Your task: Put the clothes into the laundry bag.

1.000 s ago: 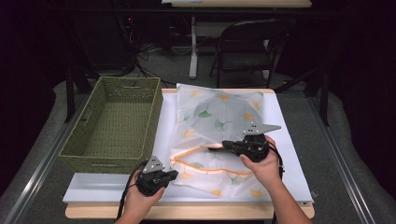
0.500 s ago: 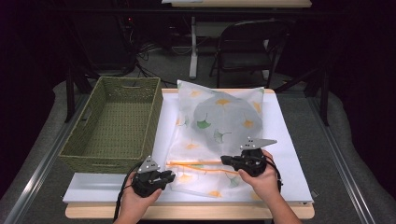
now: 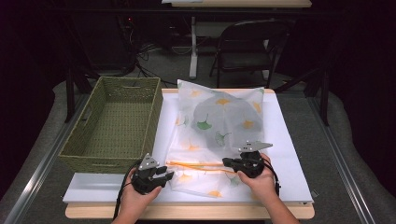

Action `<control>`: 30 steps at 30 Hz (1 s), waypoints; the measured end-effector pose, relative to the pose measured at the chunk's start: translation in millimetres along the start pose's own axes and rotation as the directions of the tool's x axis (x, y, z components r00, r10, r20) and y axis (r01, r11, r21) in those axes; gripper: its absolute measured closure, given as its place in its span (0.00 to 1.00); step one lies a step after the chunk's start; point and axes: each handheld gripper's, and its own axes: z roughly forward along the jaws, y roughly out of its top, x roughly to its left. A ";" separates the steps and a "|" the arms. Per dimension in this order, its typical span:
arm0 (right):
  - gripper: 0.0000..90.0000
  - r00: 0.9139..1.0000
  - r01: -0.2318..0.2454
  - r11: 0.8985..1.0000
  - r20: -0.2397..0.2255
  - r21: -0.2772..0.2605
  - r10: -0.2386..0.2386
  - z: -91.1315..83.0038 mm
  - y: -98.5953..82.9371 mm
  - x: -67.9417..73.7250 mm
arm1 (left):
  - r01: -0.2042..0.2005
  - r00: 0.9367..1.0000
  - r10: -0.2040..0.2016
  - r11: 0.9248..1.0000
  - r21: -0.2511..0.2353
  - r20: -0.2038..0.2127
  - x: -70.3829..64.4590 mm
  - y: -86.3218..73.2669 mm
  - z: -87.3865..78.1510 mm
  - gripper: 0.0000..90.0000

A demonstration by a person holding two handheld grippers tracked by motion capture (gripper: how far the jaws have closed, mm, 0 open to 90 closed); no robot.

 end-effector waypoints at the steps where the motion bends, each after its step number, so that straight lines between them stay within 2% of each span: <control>1: 0.99 1.000 0.001 1.000 0.006 0.000 -0.001 0.4 -0.9 -0.4 | -0.008 1.000 0.008 1.000 0.000 -0.015 -0.3 0.4 0.0 0.65; 9: 0.95 1.000 -0.004 1.000 0.009 0.025 0.004 3.6 -3.5 -2.0 | -0.009 0.999 0.009 1.000 0.006 -0.033 0.2 -0.2 2.1 0.62; 12: 0.91 1.000 -0.003 0.999 0.014 0.032 0.003 4.2 -4.1 -3.0 | -0.013 0.997 0.013 1.000 0.002 -0.073 -1.8 -1.2 1.6 0.59; 16: 0.83 1.000 -0.014 0.999 0.011 0.043 0.014 3.4 -4.1 -1.2 | -0.018 0.998 0.018 1.000 0.006 -0.067 -4.1 -3.0 2.5 0.59; 22: 0.75 0.999 0.023 0.999 0.036 0.045 -0.025 -0.8 -1.3 8.1 | -0.037 0.995 0.038 0.999 0.012 -0.091 -4.4 -5.9 3.9 0.58; 26: 0.71 0.997 0.054 0.997 0.051 0.054 -0.057 0.4 -2.8 13.5 | -0.024 0.995 0.025 1.000 0.015 -0.093 -3.7 -6.6 4.5 0.56; 30: 0.69 0.997 0.056 0.997 0.050 0.049 -0.059 0.5 -3.9 15.8 | -0.013 0.996 0.015 1.000 0.025 -0.090 -2.4 -7.4 4.8 0.57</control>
